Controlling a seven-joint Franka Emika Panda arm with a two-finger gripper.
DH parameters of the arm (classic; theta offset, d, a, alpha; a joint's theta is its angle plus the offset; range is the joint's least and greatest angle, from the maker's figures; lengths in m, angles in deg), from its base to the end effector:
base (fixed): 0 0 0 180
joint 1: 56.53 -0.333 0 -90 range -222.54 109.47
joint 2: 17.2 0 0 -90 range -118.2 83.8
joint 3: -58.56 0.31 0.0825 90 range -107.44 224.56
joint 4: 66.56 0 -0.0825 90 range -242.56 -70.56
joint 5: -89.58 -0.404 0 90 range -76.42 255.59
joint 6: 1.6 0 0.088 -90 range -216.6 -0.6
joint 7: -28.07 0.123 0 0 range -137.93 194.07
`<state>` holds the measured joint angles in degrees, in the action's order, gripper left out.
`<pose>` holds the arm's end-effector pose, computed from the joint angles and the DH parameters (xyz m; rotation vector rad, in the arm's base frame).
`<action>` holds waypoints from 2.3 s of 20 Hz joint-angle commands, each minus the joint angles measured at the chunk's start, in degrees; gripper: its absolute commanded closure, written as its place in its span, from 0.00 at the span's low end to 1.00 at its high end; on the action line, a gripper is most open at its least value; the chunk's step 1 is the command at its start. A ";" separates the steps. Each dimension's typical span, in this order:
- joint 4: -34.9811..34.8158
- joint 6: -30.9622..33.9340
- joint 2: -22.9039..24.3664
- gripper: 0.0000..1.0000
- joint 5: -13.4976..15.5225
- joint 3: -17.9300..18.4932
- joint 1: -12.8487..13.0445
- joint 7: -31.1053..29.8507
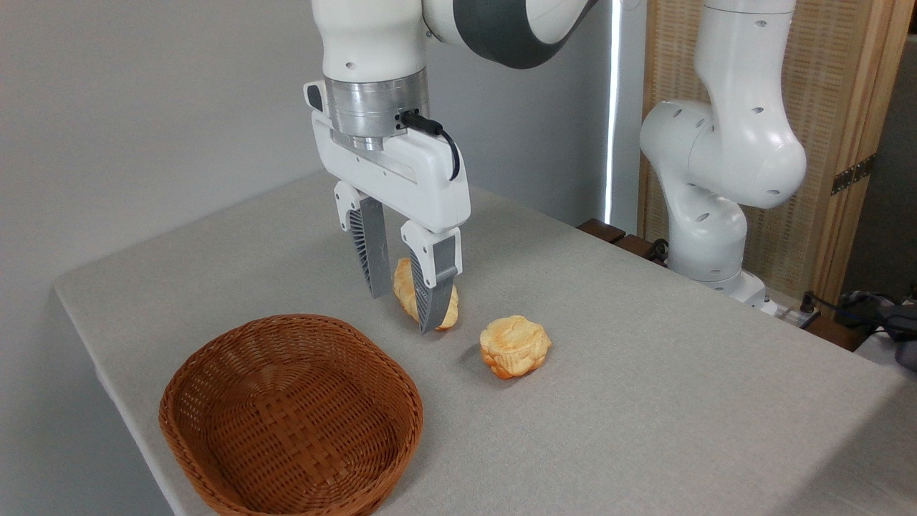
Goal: Put bread into the basket
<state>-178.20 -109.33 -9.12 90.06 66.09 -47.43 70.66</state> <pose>0.5470 -0.0130 0.5200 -2.9098 1.1776 -0.1198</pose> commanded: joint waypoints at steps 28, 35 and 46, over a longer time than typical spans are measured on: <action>0.72 0.59 -0.43 0.00 0.31 0.38 0.39 -0.58; 0.81 0.51 -0.43 0.00 0.22 0.38 0.39 -0.40; 0.64 2.09 -0.43 0.00 0.22 0.12 0.48 0.04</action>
<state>-178.20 -108.78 -9.36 90.06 66.09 -47.41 70.66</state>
